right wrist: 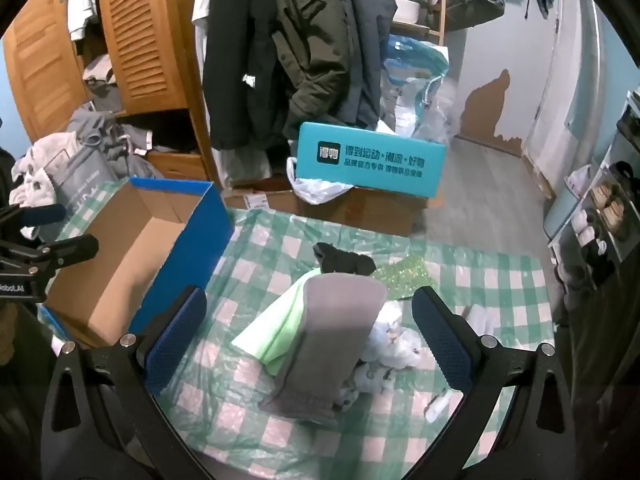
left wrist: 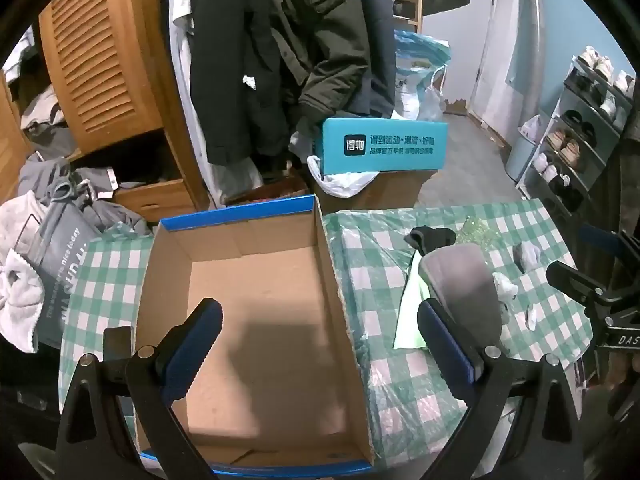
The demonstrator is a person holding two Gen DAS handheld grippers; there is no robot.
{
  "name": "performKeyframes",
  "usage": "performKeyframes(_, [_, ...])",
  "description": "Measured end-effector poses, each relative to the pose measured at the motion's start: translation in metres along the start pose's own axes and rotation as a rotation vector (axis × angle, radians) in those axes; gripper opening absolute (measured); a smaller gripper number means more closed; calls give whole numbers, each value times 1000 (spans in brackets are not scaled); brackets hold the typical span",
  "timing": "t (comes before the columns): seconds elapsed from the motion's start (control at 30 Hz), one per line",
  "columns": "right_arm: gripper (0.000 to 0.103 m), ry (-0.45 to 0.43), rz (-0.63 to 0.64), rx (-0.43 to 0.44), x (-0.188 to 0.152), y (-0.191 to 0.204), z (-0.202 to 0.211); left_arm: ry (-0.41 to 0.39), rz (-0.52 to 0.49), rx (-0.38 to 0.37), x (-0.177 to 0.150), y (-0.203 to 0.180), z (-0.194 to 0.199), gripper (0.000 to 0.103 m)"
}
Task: Organize soft objects
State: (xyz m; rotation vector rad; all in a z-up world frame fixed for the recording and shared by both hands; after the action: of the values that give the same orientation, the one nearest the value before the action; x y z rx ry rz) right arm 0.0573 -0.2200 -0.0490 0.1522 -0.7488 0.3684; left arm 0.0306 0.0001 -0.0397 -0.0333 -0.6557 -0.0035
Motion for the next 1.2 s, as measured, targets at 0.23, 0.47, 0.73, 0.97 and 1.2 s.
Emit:
performKeyframes(0.23, [101, 6, -1, 0, 0, -1, 0, 3, 1, 2, 0, -2, -1, 99])
performKeyframes(0.47, [101, 8, -2, 3, -1, -2, 0, 6, 2, -15, -1, -2, 3, 99])
performKeyframes(0.73, [101, 8, -5, 4, -2, -2, 0, 10, -7, -20, -6, -7, -1, 99])
performKeyframes(0.97, [101, 10, -6, 5, -2, -2, 0, 15, -3, -29, -6, -6, -4, 99])
performKeyframes(1.2, [101, 11, -6, 6, -2, -2, 0, 19, -5, -28, -8, -7, -4, 99])
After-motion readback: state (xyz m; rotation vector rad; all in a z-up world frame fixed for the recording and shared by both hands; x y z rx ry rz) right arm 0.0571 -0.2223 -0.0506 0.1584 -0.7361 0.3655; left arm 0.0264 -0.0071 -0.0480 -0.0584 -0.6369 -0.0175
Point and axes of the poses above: each gripper's, at about its wrist camera, not at the fingertips, and z roughly against the way its jaws point, y to its left, x to its top, the point moved 5 cm from there along -z, roughly the way its jaws point, and after that the axes turned 2 degrees about -x, right-handed, at the moved point
